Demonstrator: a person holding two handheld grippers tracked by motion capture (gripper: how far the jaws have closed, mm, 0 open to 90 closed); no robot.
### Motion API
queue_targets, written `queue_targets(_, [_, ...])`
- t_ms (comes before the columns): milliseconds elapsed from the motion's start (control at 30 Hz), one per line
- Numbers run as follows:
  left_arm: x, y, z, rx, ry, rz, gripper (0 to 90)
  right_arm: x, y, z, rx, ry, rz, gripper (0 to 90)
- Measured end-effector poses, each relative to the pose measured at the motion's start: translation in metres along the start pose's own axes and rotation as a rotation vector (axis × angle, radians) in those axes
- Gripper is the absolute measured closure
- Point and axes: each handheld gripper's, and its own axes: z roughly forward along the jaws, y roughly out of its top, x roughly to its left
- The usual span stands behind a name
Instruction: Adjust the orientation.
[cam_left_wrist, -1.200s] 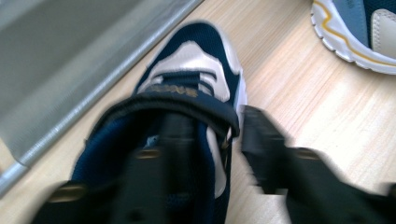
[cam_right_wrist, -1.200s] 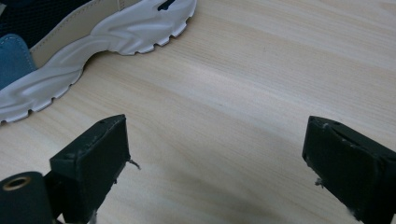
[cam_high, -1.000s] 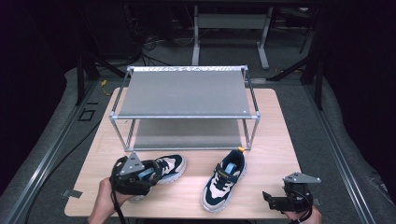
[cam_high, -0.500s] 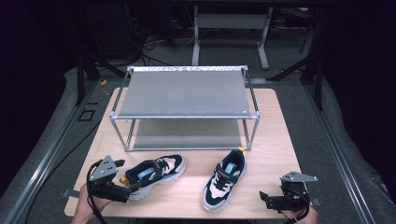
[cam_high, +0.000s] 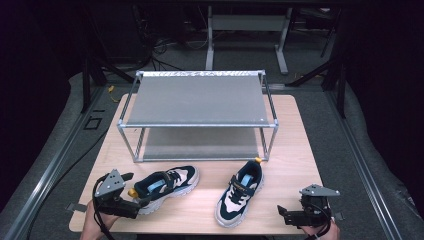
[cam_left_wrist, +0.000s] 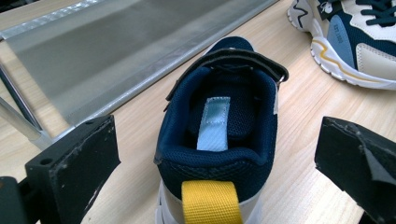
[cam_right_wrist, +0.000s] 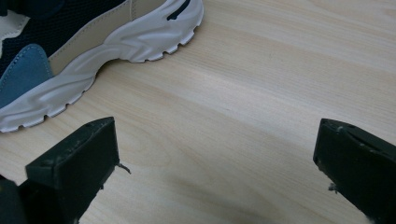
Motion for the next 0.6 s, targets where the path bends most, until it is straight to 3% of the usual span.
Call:
queue_targets(133, [-0.0016,-0.0031,0.0013,-0.014,0.012,-0.004,0.0,0.0008,-0.0006,-0.0011,-0.004,0.01,0.001,0.0])
queue_targets(233, [-0.0028,-0.0063,0.003,-0.018,0.013,-0.014,0.0,0.0025,0.0009,0.0005,0.022,-0.021,-0.016,0.0])
queue_targets(300, [-0.0039,-0.0072,0.0024,-0.03,0.019,-0.014,0.0,0.0034,0.003,0.0001,0.04,-0.003,-0.034,0.0])
queue_targets(467, [-0.0042,-0.0077,0.0012,-0.039,0.051,-0.015,0.0,0.0047,0.004,-0.0003,0.024,-0.018,-0.039,0.0])
queue_targets(600, [-0.0051,-0.0089,0.0016,-0.036,0.051,-0.017,0.0,0.0042,0.0036,0.0012,0.034,-0.021,-0.032,0.0])
